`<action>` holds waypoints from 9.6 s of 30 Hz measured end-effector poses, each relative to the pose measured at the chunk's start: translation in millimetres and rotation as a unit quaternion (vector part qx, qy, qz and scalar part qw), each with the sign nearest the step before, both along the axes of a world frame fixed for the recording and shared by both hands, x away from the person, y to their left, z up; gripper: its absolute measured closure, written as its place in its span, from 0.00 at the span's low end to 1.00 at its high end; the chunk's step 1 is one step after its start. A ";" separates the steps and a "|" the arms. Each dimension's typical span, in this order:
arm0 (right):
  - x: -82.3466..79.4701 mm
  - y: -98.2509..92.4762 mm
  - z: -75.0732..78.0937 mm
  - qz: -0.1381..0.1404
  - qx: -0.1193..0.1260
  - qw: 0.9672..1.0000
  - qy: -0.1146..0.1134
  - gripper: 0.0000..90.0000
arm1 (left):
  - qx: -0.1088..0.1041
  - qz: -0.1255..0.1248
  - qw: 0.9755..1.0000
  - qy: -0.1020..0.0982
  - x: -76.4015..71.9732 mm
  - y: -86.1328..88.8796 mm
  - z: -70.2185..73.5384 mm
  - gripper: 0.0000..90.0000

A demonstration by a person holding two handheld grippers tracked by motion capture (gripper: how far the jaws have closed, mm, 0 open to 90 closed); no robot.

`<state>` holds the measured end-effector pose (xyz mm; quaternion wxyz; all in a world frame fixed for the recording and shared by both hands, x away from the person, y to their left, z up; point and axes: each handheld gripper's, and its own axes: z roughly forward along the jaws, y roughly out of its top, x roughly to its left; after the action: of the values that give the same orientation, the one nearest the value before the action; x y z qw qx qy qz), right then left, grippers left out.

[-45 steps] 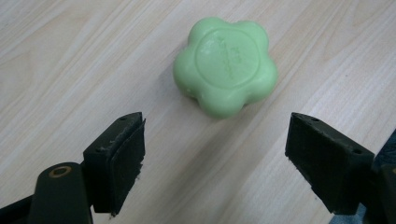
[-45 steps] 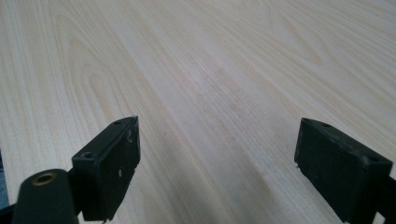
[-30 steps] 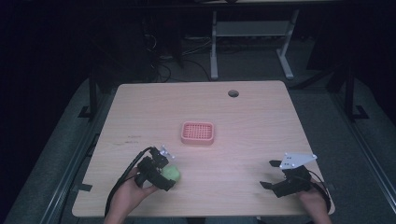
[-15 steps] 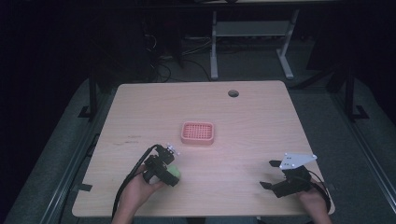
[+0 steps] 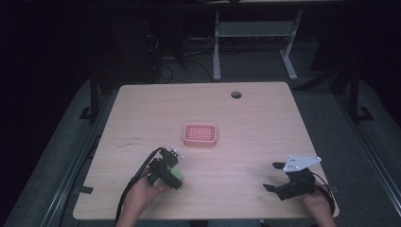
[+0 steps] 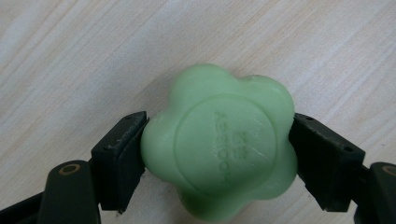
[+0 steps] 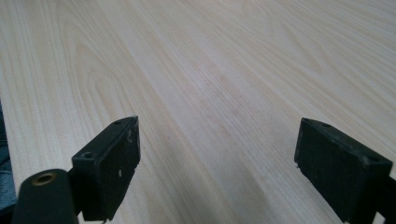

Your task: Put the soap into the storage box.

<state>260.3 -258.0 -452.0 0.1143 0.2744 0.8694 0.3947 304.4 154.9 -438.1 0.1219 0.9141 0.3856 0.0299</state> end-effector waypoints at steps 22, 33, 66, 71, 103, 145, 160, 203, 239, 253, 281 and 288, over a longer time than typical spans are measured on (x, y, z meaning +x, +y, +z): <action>-0.3 -0.5 0.8 -0.001 0.003 1.000 -0.002 0.15 | -0.006 0.003 1.000 -0.006 0.0 0.3 -1.2 0.29; -0.9 -1.4 1.8 -0.002 0.005 1.000 -0.002 0.15 | -0.004 0.007 1.000 0.001 1.2 -2.0 1.3 0.29; -0.7 -1.8 1.4 -0.005 0.005 1.000 -0.001 0.15 | 0.022 0.008 1.000 0.005 3.5 -5.6 -1.8 0.30; -0.8 -2.1 1.4 -0.006 0.005 1.000 0.000 0.15 | 0.016 0.010 1.000 0.006 4.7 -6.7 -1.4 0.30; -0.9 -2.0 1.6 -0.006 0.008 1.000 -0.001 0.15 | -0.034 0.011 0.999 -0.015 35.7 -10.9 34.4 0.30; -0.9 -1.9 1.7 -0.006 0.015 1.000 -0.001 0.15 | -0.041 0.013 0.999 -0.030 86.8 -35.3 66.8 0.30; -0.9 -2.6 2.1 -0.006 0.016 1.000 -0.002 0.15 | -0.033 0.019 0.999 -0.033 110.8 -48.3 75.8 0.30; -0.3 -3.1 2.9 -0.002 0.018 1.000 -0.008 0.15 | -0.028 0.044 0.999 -0.001 169.8 -89.0 57.0 0.30; -0.4 -2.3 2.9 -0.001 0.018 1.000 -0.005 0.15 | 0.010 0.076 0.997 0.032 174.9 -100.4 20.0 0.29; -0.4 -2.4 2.9 -0.002 0.018 1.000 -0.004 0.15 | 0.014 0.094 0.995 0.029 174.0 -100.7 13.7 0.29; 0.1 -1.8 2.4 0.001 0.016 1.000 -0.005 0.15 | -0.008 0.095 0.995 0.019 169.1 -94.9 25.9 0.27; -0.3 -1.5 3.0 0.001 0.016 1.000 -0.005 0.15 | -0.017 0.094 0.995 0.008 163.8 -90.6 31.4 0.27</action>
<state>259.9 -259.5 -449.0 0.1137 0.2735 0.8628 0.4097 468.2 64.3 -406.8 0.1313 0.8716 0.4716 0.0273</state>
